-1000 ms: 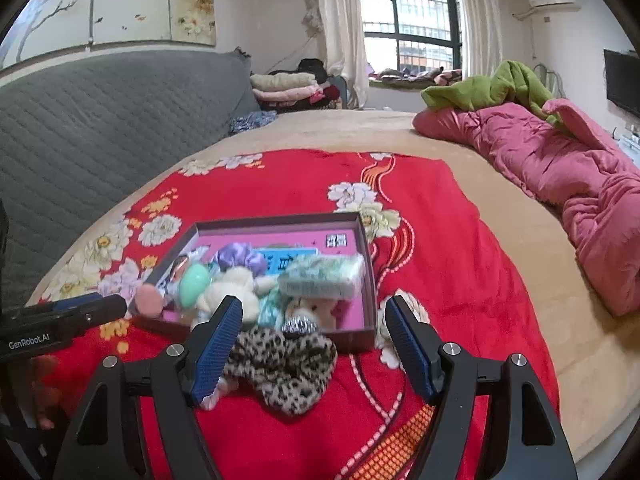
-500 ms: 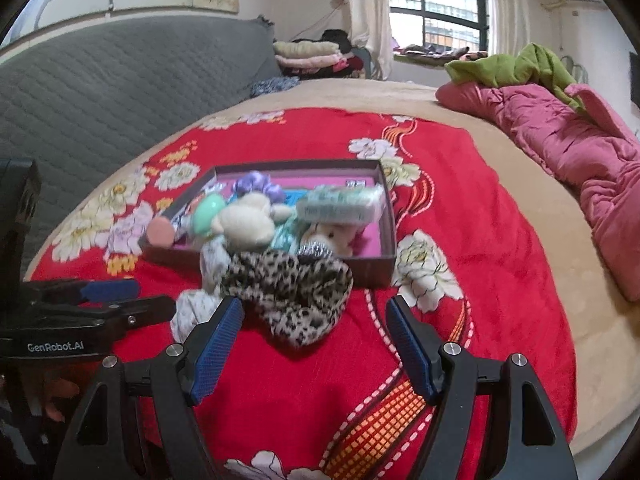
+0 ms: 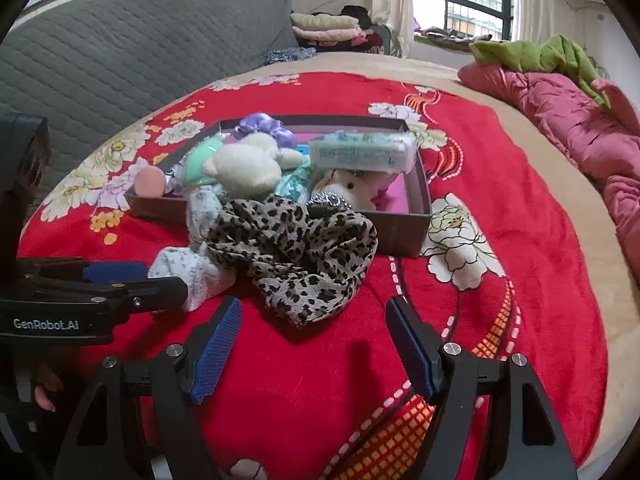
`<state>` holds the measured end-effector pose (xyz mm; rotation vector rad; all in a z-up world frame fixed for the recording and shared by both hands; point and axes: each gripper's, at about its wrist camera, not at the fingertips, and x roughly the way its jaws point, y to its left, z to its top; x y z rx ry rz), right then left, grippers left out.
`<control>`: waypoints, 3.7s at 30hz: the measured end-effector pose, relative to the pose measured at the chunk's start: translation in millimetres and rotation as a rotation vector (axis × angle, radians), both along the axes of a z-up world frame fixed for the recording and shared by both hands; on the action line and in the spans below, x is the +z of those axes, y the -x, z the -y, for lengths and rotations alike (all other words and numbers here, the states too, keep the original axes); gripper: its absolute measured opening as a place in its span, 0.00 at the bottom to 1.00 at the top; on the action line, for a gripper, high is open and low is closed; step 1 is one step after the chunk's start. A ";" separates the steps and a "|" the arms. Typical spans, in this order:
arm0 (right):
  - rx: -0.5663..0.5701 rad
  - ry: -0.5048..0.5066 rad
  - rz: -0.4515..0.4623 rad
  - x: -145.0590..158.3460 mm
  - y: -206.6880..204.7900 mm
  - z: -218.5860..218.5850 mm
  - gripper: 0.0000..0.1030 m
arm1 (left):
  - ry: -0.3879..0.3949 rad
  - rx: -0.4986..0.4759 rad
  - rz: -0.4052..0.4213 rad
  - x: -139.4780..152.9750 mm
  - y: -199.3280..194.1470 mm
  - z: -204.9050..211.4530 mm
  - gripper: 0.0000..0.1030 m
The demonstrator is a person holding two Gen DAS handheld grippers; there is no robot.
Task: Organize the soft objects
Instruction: 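Move the left gripper to the white floral cloth while the right approaches the leopard scrunchie, then grasp the white floral cloth with the left gripper while the right grasps the leopard scrunchie, then lift the cloth into the box with the left gripper while the right lifts the scrunchie there, then release the cloth with the left gripper while the right releases the scrunchie in the box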
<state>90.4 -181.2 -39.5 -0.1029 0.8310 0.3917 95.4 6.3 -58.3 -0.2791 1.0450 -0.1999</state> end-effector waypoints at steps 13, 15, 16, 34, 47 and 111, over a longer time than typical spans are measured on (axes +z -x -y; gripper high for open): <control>0.031 0.000 -0.037 -25.6 -29.8 -8.4 0.73 | 0.026 -0.016 0.021 -12.5 -19.6 4.5 0.64; 0.038 0.024 -0.015 -27.1 -32.6 -11.8 0.73 | 0.008 -0.021 0.027 -14.2 -21.4 6.8 0.63; 0.041 0.030 -0.008 -27.4 -33.1 -13.1 0.73 | -0.001 -0.022 0.030 -14.6 -22.3 7.9 0.62; 0.061 -0.080 0.032 -4.2 -28.3 2.0 0.18 | -0.016 -0.052 0.109 1.2 -14.6 16.5 0.22; 0.028 -0.134 0.144 50.1 0.5 13.1 0.18 | 0.033 0.021 0.252 58.9 -2.7 -12.0 0.22; -0.063 -0.083 0.208 76.8 -68.2 -29.0 0.62 | -0.069 0.234 0.261 60.1 -58.2 -79.2 0.62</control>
